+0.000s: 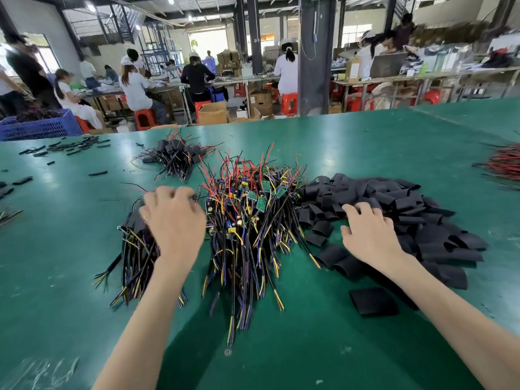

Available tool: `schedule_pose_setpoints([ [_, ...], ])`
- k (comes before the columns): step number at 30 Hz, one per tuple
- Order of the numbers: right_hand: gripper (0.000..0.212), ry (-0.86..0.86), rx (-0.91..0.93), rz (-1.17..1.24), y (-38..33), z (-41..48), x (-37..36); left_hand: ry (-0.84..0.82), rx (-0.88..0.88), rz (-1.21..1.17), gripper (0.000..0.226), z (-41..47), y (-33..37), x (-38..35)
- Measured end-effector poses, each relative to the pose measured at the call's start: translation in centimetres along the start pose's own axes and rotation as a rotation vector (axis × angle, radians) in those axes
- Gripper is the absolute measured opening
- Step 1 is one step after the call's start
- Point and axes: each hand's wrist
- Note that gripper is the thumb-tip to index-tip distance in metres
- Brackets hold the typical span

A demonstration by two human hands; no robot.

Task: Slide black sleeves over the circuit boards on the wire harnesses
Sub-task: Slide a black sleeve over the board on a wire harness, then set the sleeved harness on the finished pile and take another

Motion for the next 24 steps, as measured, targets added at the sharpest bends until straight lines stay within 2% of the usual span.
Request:
schedule_pose_setpoints([
  [2, 0.048, -0.012, 0.024, -0.029, 0.0, 0.2, -0.3, -0.034, -0.161, -0.057, 0.018, -0.2, 3.2, -0.5],
  [4, 0.048, -0.008, 0.059, -0.066, -0.1, 0.2, -0.7, -0.156, -0.269, -0.089, 0.019, -0.5, 6.4, -1.5],
  [7, 0.046, 0.006, 0.133, -0.04, -0.3, 0.2, -0.9, -0.36, -0.338, 0.081, 0.03, -0.5, 9.7, -3.6],
  [9, 0.045, 0.018, 0.232, 0.013, -0.4, 0.3, -0.8, -0.432, -0.341, 0.194, 0.033, -0.4, 10.8, -4.5],
  [12, 0.047, -0.014, 0.399, 0.082, -0.7, 0.3, -0.6, -0.445, -0.295, 0.159, 0.022, -0.2, 11.4, -4.6],
  [15, 0.053, -0.054, 0.479, 0.084, -1.0, 0.4, -1.0, -0.408, -0.277, 0.175, 0.014, -0.1, 11.7, -3.8],
  [18, 0.059, -0.069, 0.495, 0.108, -0.9, 0.5, -1.2, -0.418, -0.269, 0.171, 0.023, -0.2, 11.8, -2.9],
  [21, 0.067, -0.078, 0.545, 0.168, -0.8, 0.6, -1.2, -0.4, -0.271, 0.093, 0.012, 0.4, 12.2, -1.5],
  [24, 0.072, -0.111, 0.631, 0.241, -0.8, 0.7, -1.1, -0.396, -0.289, 0.014, 0.02, 1.5, 12.4, 0.0],
])
Point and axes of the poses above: each hand's wrist, its own z-axis towards the middle knuckle, its own x-axis out of the back of the hand, y = z × x, and after that the axes turned 11 degrees about -y, right-handed
